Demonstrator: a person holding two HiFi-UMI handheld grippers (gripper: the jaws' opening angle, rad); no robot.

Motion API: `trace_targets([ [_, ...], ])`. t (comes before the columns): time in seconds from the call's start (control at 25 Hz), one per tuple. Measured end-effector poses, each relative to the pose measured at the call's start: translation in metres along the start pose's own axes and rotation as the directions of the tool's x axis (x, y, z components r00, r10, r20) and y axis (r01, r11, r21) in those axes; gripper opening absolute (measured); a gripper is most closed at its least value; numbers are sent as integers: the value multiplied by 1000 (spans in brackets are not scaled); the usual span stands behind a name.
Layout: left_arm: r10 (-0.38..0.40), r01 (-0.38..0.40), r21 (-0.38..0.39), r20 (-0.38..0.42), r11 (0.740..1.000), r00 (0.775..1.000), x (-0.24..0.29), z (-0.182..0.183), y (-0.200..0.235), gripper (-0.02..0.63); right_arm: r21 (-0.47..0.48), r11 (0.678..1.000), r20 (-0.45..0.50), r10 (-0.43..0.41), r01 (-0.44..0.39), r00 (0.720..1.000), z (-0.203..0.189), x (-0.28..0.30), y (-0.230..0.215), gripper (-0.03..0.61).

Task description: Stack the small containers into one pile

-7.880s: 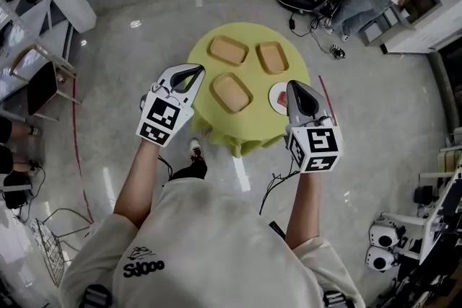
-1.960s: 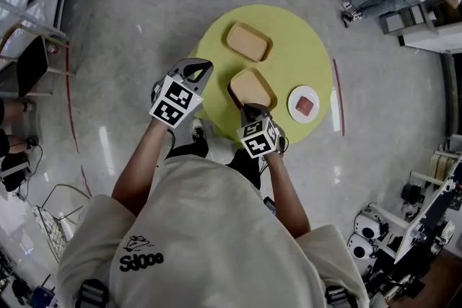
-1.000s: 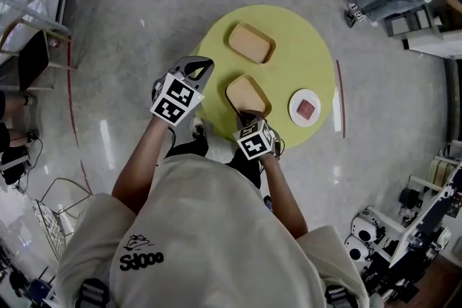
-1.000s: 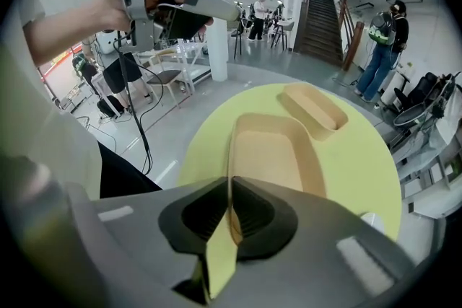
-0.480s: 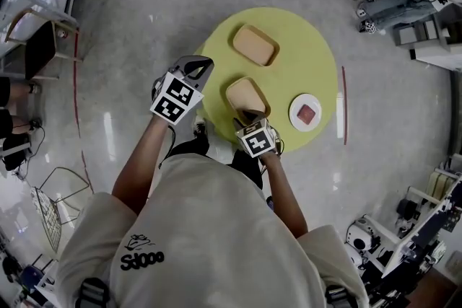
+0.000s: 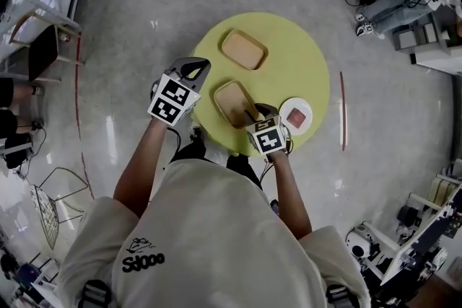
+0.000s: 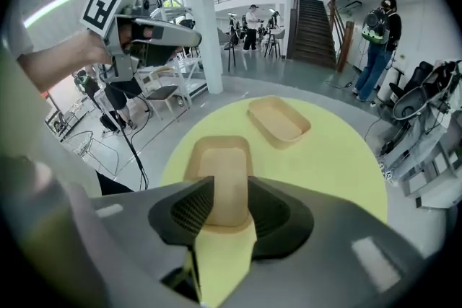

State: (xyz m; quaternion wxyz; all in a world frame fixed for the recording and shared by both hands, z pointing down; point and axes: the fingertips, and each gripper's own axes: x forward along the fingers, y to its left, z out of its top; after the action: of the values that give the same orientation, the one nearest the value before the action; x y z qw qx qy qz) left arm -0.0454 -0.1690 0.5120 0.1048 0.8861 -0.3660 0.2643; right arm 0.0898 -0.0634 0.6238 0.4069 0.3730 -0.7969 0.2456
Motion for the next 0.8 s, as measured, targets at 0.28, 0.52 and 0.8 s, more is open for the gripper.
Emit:
trace_targets([
  [0.28,34,-36,-118,-25,992,999,19,-7,1,6,12,999,22,-31,31,999,11,-4,-63,156],
  [0.52,31,-53,-285,-84,957,996,49,-33,19,8,15,998,47,-57,57,997,43,14,-119,156],
  [0.8,40,-82,-402,-113,912,993,91,-58,41,55,109,992,66,-70,62,995,67,52,-160,156],
])
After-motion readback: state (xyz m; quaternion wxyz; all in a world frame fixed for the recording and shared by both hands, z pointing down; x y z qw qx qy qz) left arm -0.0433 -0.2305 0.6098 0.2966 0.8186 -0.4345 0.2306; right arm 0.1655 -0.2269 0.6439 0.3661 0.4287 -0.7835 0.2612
